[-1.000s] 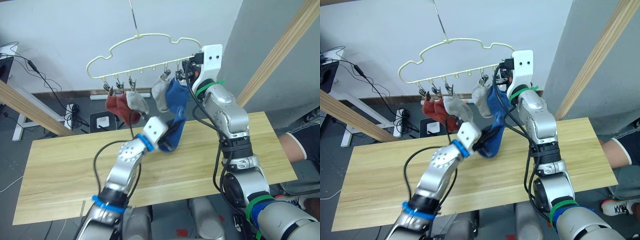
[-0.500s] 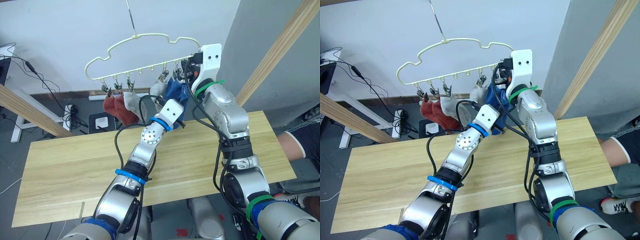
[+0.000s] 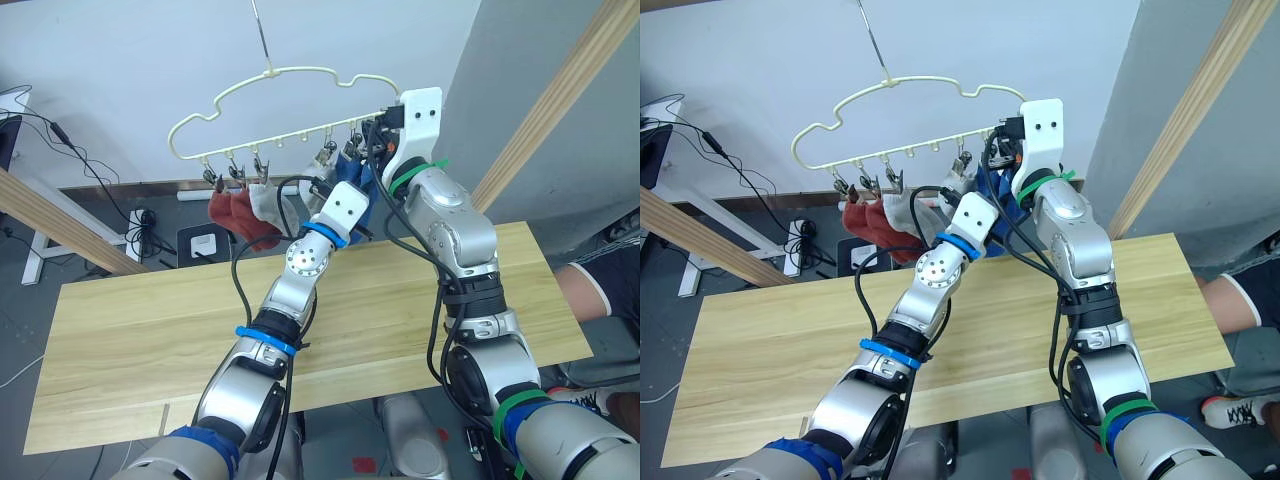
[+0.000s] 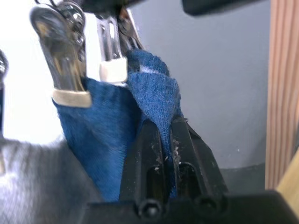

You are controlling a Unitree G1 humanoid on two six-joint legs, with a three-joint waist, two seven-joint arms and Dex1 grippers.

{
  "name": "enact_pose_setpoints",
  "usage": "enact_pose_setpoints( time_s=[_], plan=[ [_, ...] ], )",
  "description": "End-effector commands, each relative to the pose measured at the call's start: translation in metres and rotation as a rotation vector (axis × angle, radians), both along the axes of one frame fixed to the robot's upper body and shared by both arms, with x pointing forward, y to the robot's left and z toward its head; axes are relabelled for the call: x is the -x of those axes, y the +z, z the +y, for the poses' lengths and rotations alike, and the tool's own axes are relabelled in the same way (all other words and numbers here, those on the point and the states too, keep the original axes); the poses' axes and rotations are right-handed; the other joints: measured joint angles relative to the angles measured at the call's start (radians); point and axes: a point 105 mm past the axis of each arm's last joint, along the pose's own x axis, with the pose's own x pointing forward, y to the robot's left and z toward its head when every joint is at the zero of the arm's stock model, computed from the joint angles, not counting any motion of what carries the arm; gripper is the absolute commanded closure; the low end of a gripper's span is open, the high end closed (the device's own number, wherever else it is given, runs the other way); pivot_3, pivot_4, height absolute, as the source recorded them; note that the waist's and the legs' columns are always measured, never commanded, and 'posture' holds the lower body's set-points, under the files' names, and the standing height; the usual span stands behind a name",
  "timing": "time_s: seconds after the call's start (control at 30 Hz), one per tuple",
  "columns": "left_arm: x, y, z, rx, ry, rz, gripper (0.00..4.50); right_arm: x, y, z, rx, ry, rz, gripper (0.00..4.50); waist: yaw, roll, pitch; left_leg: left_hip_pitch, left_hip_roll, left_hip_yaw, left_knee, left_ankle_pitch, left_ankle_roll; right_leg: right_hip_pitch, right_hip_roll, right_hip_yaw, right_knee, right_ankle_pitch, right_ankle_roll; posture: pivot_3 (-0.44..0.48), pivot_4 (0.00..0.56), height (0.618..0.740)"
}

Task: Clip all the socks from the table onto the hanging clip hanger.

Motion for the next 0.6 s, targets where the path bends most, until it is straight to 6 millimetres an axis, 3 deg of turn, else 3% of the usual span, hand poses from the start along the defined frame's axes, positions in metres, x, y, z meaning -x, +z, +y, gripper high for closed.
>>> enact_pose_setpoints(
  time_s=[0.03,0.17,0.23,0.43,0.6],
  plan=[
    [0.003,0.017,-0.003,0.046,-0.014,-0.043,4.47,0.008,0.017,0.002,-0.008,0.012,-0.063,4.50,0.000,0.000,0.000,0.000,0.000,0.000,0.000,0.000,0.000,0.000,0.000,0.000,0.000,0.000,0.000,-0.231,0.305,0.740],
    [0.004,0.018,-0.005,0.054,-0.021,-0.041,4.47,0.007,0.014,0.001,-0.013,0.009,-0.047,4.50,0.000,0.000,0.000,0.000,0.000,0.000,0.000,0.000,0.000,0.000,0.000,0.000,0.000,0.000,0.000,-0.229,0.306,0.740],
    [0.005,0.016,-0.008,0.056,-0.045,-0.029,4.50,0.008,0.015,-0.001,-0.032,0.004,-0.046,3.93,0.000,0.000,0.000,0.000,0.000,0.000,0.000,0.000,0.000,0.000,0.000,0.000,0.000,0.000,0.000,-0.229,0.305,0.740],
    [0.016,-0.004,-0.010,0.022,-0.144,0.062,2.81,0.017,0.016,-0.009,-0.046,0.023,-0.049,1.81,-0.001,0.000,0.000,0.000,0.000,0.000,0.000,0.000,0.000,0.000,0.000,0.000,-0.001,0.000,0.000,-0.226,0.303,0.740],
    [0.030,-0.022,0.004,-0.081,-0.209,0.099,1.32,0.034,0.007,-0.018,0.021,0.096,-0.034,0.07,-0.002,0.000,0.000,0.000,0.000,0.000,0.000,0.000,0.000,0.000,0.000,0.000,-0.001,0.000,0.000,-0.225,0.301,0.740]
  ],
)
